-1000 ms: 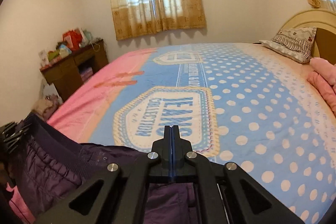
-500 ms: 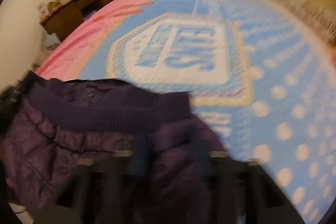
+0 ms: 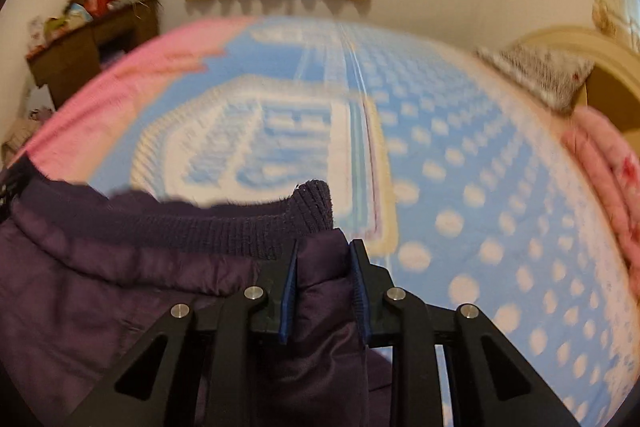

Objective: Fold large clothes

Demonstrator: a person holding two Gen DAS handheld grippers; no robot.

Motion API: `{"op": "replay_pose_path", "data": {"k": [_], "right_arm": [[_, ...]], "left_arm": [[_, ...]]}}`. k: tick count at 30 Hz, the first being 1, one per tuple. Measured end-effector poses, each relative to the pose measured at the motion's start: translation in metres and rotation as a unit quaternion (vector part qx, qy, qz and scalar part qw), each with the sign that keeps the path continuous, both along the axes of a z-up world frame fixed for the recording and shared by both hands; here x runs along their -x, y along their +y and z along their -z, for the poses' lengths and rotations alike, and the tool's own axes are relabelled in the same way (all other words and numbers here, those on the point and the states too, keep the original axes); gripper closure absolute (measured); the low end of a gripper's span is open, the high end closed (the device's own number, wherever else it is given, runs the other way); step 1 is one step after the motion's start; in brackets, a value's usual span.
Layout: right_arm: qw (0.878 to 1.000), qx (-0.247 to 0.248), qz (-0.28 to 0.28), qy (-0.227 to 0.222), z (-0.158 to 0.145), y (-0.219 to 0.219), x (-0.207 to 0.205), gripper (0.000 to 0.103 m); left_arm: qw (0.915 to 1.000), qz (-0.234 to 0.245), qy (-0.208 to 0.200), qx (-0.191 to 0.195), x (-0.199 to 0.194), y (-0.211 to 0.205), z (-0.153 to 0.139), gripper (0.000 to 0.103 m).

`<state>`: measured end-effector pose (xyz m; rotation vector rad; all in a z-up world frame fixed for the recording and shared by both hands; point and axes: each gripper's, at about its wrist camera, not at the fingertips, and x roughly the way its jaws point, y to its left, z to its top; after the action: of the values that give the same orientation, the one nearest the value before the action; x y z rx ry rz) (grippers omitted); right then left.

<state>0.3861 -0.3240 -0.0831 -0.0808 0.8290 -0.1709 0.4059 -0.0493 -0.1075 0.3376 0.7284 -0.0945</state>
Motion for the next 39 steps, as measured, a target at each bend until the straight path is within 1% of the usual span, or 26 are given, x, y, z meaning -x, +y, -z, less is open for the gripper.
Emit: {"op": "replay_pose_path", "data": {"k": [1,2,3,5,7,9,11,12,13,15,16,17,18,19,20,21,22,23,25,26,27,28,30,32,33,39], "right_arm": [[1.000,-0.001,0.002,0.007,0.009,0.000,-0.001,0.078],[1.000,0.004,0.003,0.009,0.015,0.002,-0.001,0.078],[1.000,0.019,0.003,0.010,0.019,0.006,-0.002,0.078],[0.999,0.044,0.003,0.018,0.023,0.013,-0.006,0.076],[0.998,0.058,0.007,0.025,0.024,0.014,-0.010,0.073],[0.998,0.051,0.009,0.027,0.020,0.011,-0.011,0.069],[0.999,0.029,0.015,0.019,0.003,0.003,-0.001,0.053],[0.999,0.023,0.023,0.009,-0.005,0.002,0.006,0.049],[0.999,0.019,0.032,-0.010,-0.019,0.001,0.017,0.046],[0.998,0.023,0.039,-0.049,-0.049,0.010,0.041,0.045],[0.997,0.016,0.034,-0.062,-0.058,0.015,0.048,0.044],[0.997,0.002,0.026,-0.078,-0.069,0.026,0.059,0.040],[0.996,-0.010,0.015,-0.090,-0.076,0.038,0.066,0.037],[0.994,-0.023,-0.010,-0.105,-0.080,0.056,0.074,0.031],[0.993,-0.027,-0.033,-0.110,-0.079,0.071,0.077,0.029],[0.992,-0.018,-0.058,-0.109,-0.072,0.091,0.077,0.029],[0.992,-0.002,-0.067,-0.103,-0.064,0.103,0.074,0.029],[0.993,0.014,-0.069,-0.094,-0.053,0.112,0.068,0.029],[0.996,0.022,-0.061,-0.060,-0.025,0.114,0.052,0.029],[0.997,0.024,-0.054,-0.045,-0.014,0.111,0.046,0.029],[0.998,0.022,-0.047,-0.035,-0.002,0.106,0.041,0.029],[0.998,0.014,-0.044,-0.033,0.003,0.101,0.039,0.029],[0.999,0.004,-0.040,-0.024,0.012,0.097,0.034,0.029],[0.999,0.015,-0.041,-0.006,0.018,0.101,0.029,0.026],[0.999,0.021,-0.041,0.011,0.025,0.104,0.023,0.025],[0.998,0.043,-0.037,0.038,0.035,0.106,0.015,0.021]], "left_arm": [[1.0000,-0.001,0.007,-0.004,-0.003,-0.001,0.013,0.079],[1.0000,-0.002,0.008,-0.003,-0.003,-0.002,0.017,0.078],[1.0000,-0.002,0.007,-0.002,-0.002,-0.003,0.019,0.078],[0.9998,-0.001,0.000,-0.020,0.000,-0.008,0.020,0.078],[0.9994,-0.008,0.002,-0.034,-0.001,-0.010,0.021,0.075],[0.9994,-0.019,0.000,-0.030,0.001,-0.006,0.014,0.068],[0.9990,-0.036,-0.017,-0.023,0.008,0.002,-0.003,0.064],[0.9986,-0.040,-0.034,-0.007,0.018,0.008,-0.018,0.063],[0.9981,-0.043,-0.044,0.003,0.025,0.013,-0.028,0.062],[0.9962,-0.058,-0.064,0.011,0.046,0.019,-0.054,0.055],[0.9958,-0.057,-0.070,0.012,0.056,0.017,-0.064,0.055],[0.9954,-0.057,-0.075,0.019,0.063,0.015,-0.070,0.054],[0.9943,-0.057,-0.083,0.036,0.074,0.011,-0.079,0.048],[0.9937,-0.056,-0.086,0.045,0.078,0.007,-0.081,0.043],[0.9934,-0.050,-0.089,0.051,0.086,-0.003,-0.083,0.030],[0.9935,-0.045,-0.093,0.049,0.090,-0.015,-0.080,0.020],[0.9935,-0.038,-0.098,0.043,0.091,-0.023,-0.076,0.020],[0.9942,-0.032,-0.100,0.025,0.089,-0.034,-0.067,0.020],[0.9942,-0.049,-0.095,-0.006,0.079,-0.044,-0.047,0.020],[0.9943,-0.057,-0.088,-0.017,0.072,-0.046,-0.036,0.020],[0.9952,-0.063,-0.071,-0.023,0.064,-0.045,-0.026,0.020],[0.9959,-0.067,-0.056,-0.023,0.060,-0.043,-0.019,0.020],[0.9964,-0.080,-0.026,-0.010,0.045,-0.036,-0.004,0.019],[0.9960,-0.083,-0.026,-0.021,0.041,-0.039,0.003,0.016],[0.9955,-0.086,-0.027,-0.027,0.041,-0.040,0.005,0.014],[0.9930,-0.099,-0.026,-0.060,0.040,-0.049,0.015,0.009]]}}
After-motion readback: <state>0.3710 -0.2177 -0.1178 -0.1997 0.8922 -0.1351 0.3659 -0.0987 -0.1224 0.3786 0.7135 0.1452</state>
